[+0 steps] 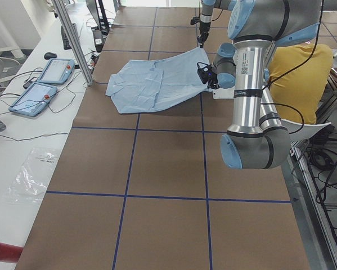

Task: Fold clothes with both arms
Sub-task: 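Lift the hem with both grippers and fold it toward the collar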

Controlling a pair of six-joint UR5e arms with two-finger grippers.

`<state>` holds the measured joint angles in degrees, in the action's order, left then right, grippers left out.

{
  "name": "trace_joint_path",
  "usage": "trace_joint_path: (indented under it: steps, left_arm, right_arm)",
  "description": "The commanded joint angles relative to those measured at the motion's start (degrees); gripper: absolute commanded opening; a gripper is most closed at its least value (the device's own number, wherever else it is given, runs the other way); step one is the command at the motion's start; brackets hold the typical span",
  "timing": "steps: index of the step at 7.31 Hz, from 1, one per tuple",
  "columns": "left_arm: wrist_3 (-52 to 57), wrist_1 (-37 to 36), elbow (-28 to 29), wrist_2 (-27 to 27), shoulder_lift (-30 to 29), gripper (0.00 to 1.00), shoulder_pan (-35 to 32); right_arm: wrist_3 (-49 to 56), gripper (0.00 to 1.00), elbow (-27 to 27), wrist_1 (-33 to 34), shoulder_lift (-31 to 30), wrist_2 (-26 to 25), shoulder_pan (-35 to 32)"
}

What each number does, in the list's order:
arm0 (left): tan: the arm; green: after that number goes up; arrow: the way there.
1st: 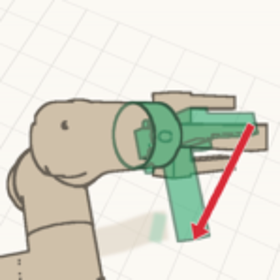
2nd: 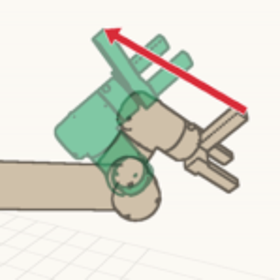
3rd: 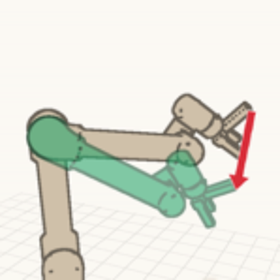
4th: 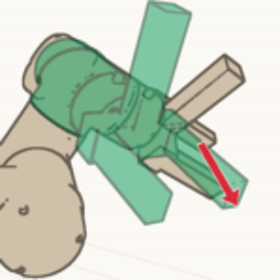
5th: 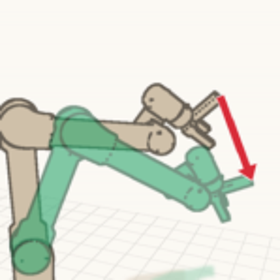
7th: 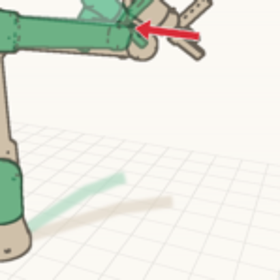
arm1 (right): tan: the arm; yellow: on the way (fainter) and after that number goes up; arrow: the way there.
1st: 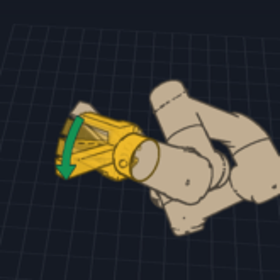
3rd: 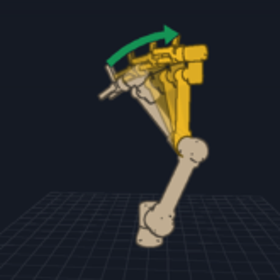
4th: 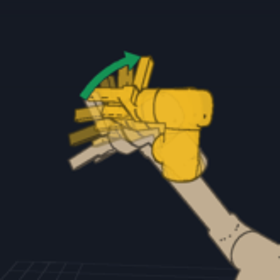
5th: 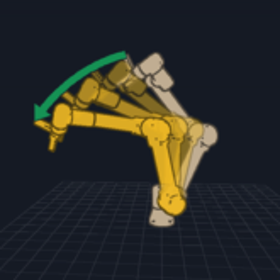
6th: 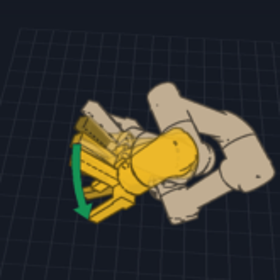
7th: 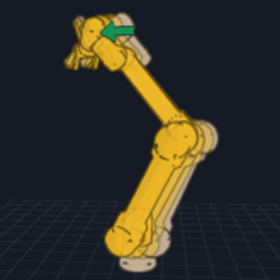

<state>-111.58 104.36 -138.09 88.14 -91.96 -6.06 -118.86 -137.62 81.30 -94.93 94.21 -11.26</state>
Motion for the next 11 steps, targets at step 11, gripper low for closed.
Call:
trace_joint_path:
  steps: [11]
  left_arm:
    - [25.0,7.5,35.6,12.1,-22.6,0.0,-37.1]
  right_arm:
    - [12.7,0.0,41.4,-0.8,32.8,5.9,-32.4]
